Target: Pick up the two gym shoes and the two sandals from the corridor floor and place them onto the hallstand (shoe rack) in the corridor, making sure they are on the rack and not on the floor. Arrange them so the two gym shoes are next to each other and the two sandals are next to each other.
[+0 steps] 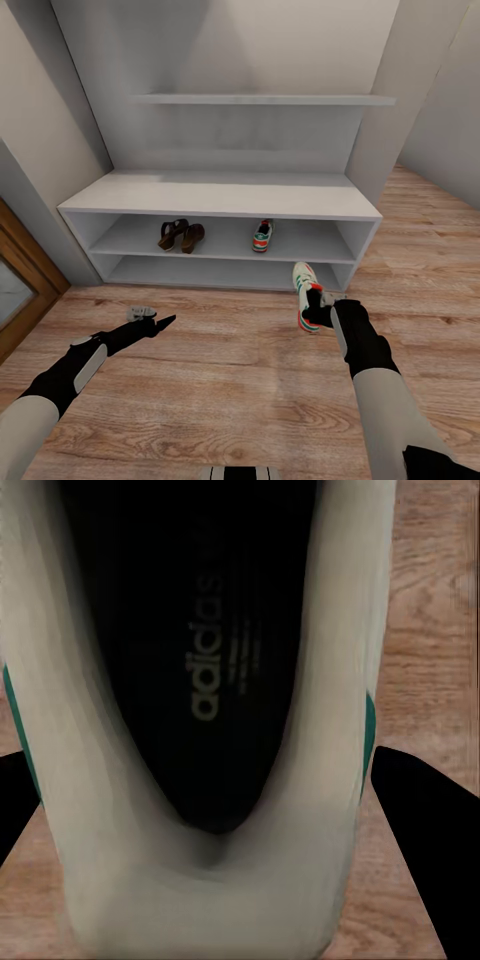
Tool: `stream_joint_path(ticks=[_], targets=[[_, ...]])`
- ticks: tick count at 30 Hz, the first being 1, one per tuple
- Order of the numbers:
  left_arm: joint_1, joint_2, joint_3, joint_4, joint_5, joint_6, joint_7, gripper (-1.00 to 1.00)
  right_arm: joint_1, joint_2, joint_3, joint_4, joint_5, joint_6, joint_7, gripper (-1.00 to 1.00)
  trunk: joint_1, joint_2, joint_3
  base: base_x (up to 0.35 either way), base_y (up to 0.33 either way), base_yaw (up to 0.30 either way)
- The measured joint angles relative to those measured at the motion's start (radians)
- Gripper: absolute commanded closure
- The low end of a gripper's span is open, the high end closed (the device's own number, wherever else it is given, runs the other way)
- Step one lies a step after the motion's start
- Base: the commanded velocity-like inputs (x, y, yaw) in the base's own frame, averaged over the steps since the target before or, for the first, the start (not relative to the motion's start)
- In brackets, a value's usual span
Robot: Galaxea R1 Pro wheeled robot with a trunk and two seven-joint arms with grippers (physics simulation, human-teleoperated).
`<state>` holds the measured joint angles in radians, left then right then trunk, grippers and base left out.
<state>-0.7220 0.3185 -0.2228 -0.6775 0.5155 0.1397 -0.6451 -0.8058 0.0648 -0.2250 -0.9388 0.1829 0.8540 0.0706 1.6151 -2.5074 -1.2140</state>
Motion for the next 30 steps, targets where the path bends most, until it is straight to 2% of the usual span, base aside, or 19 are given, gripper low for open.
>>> stream_joint_path(ticks=[3, 5, 9, 19, 23, 27, 30], targets=[[0.0, -0.004, -0.039, 0.0, 0.0, 0.0, 0.0, -1.0, 0.0, 0.001, 0.001, 0.001, -0.001, -0.106, -0.001, 1.0, 0.0, 0.0, 0.0, 0.0, 0.0, 0.0], [0.0, -0.005, -0.061, 0.0, 0.0, 0.0, 0.0, -1.0, 0.0, 0.001, 0.001, 0.001, -0.002, -0.138, -0.001, 1.0, 0.0, 0.0, 0.0, 0.0, 0.0, 0.0], [0.0, -0.006, -0.075, 0.0, 0.0, 0.0, 0.0, -1.0, 0.0, 0.001, 0.001, 0.001, -0.005, -0.156, -0.001, 1.0, 0.0, 0.0, 0.0, 0.0, 0.0, 0.0], [0.0, -0.007, -0.081, 0.016, 0.0, -0.004, 0.0, -1.0, 0.001, 0.0, 0.0, -0.001, -0.001, -0.161, 0.0, 1.0, 0.0, 0.0, 0.0, 0.0, 0.0, 0.0], [0.001, -0.017, -0.1, 0.061, 0.0, -0.058, -0.007, -1.0, 0.001, 0.0, -0.001, -0.001, -0.001, -0.162, 0.0, 1.0, 0.0, 0.0, 0.0, 0.0, 0.0, 0.0], [0.002, -0.031, -0.14, 0.119, 0.001, -0.151, -0.091, -1.0, 0.001, 0.0, -0.001, 0.0, -0.004, -0.164, 0.001, 1.0, 0.0, 0.0, 0.0, 0.0, 0.0, 0.0], [0.002, -0.036, -0.153, 0.154, 0.003, -0.191, -0.193, -1.0, 0.001, 0.0, -0.001, 0.001, -0.005, -0.165, 0.002, 1.0, 0.0, 0.0, 0.0, 0.0, 0.0, 0.0]])
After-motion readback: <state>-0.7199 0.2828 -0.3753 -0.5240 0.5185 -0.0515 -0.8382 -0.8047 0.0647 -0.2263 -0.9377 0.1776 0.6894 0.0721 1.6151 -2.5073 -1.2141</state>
